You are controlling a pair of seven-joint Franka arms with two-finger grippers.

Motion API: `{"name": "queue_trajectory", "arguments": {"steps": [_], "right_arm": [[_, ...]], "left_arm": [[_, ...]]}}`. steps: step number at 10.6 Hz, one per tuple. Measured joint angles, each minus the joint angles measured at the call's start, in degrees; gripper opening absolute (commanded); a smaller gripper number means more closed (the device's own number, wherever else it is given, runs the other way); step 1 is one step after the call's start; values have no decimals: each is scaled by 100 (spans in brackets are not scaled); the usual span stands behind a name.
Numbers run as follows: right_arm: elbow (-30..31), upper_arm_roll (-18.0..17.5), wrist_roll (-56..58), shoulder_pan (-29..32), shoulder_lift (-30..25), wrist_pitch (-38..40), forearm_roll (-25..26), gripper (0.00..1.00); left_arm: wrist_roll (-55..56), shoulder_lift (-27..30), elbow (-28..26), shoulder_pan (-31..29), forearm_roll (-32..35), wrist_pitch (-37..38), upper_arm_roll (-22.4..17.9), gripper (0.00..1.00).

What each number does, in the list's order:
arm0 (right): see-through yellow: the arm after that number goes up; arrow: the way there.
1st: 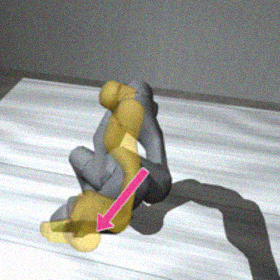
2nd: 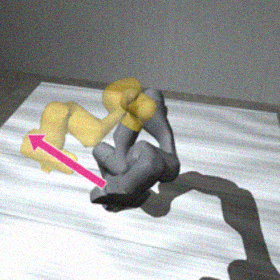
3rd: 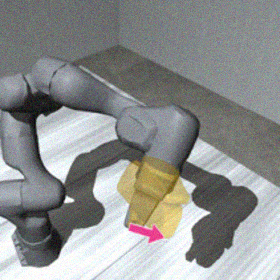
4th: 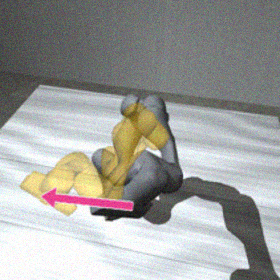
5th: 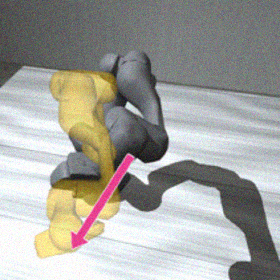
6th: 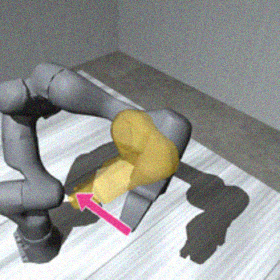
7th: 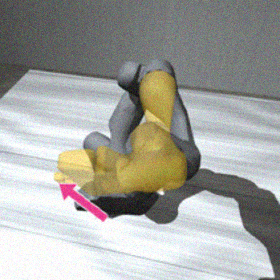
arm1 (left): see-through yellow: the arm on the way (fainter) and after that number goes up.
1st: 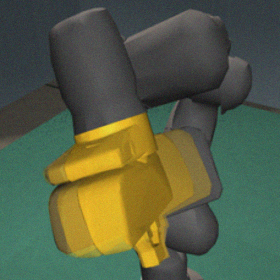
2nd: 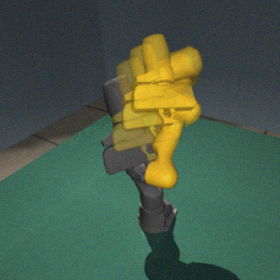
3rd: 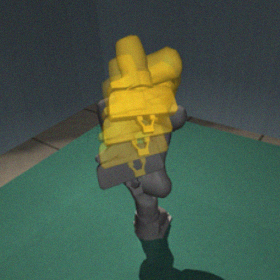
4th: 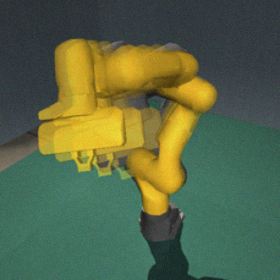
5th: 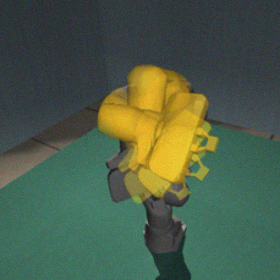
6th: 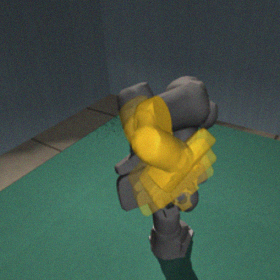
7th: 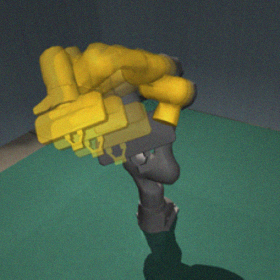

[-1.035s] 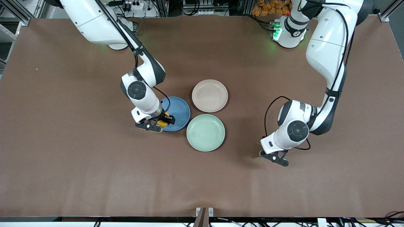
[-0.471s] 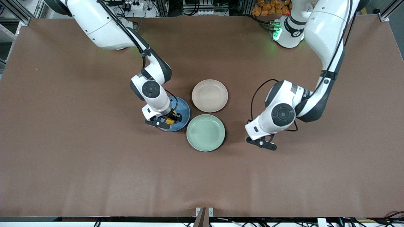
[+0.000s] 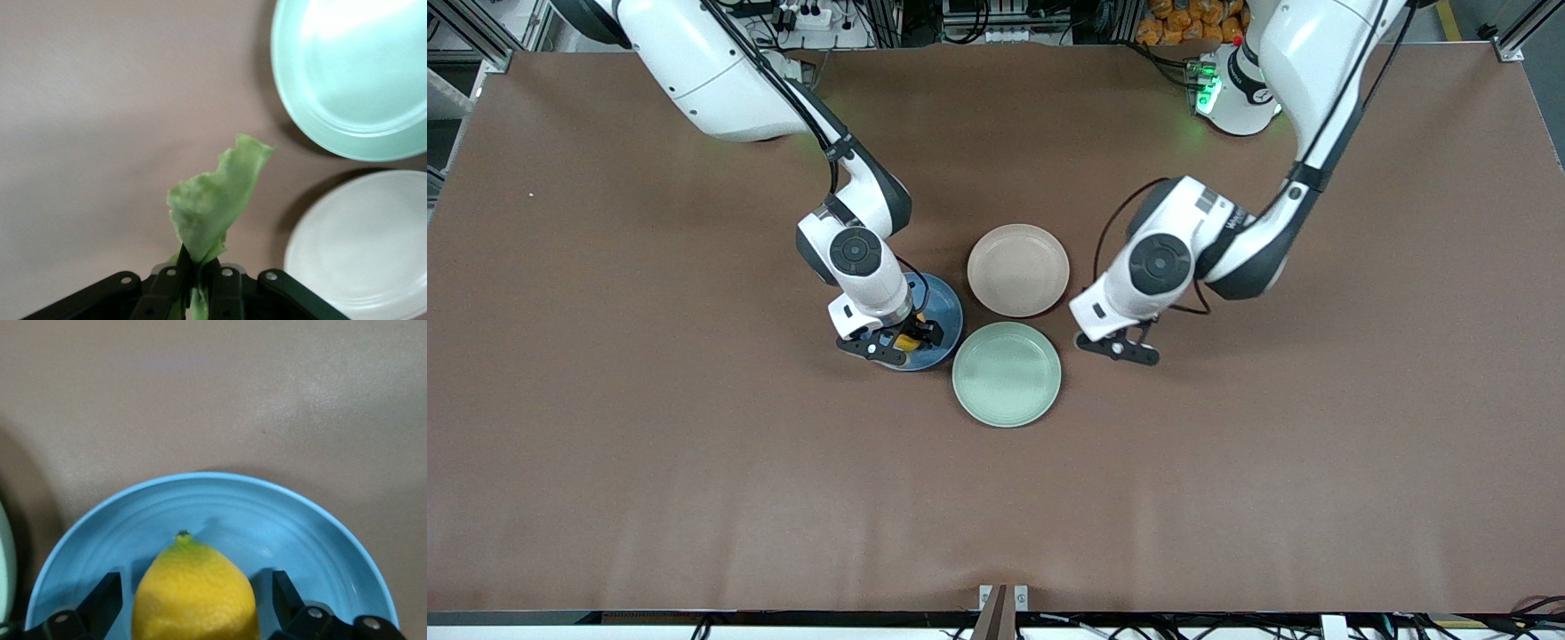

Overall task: Place lemon and lettuce in plates
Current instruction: 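Release the lemon on the blue plate while the left gripper carries lettuce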

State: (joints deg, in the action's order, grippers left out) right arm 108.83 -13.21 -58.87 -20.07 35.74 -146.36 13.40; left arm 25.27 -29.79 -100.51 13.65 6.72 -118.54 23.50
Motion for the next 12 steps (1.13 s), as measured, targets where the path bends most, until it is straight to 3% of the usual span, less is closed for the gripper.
{"name": "queue_trajectory", "arguments": {"steps": [6,9,12], "right_arm": [[-1089,2,160,54,-148,1991,-165,100],[-1615,54,874,268,-452,3119,-470,100],[-1641,273,1636,665,-782,3326,-507,100]], "left_arm": [[2000,-158,-225,1353,-1,-375,124,0],[2126,-371,-235,1502,-1,-458,97,0],[2126,-485,-240,1421,-1,-458,-3,0]]}}
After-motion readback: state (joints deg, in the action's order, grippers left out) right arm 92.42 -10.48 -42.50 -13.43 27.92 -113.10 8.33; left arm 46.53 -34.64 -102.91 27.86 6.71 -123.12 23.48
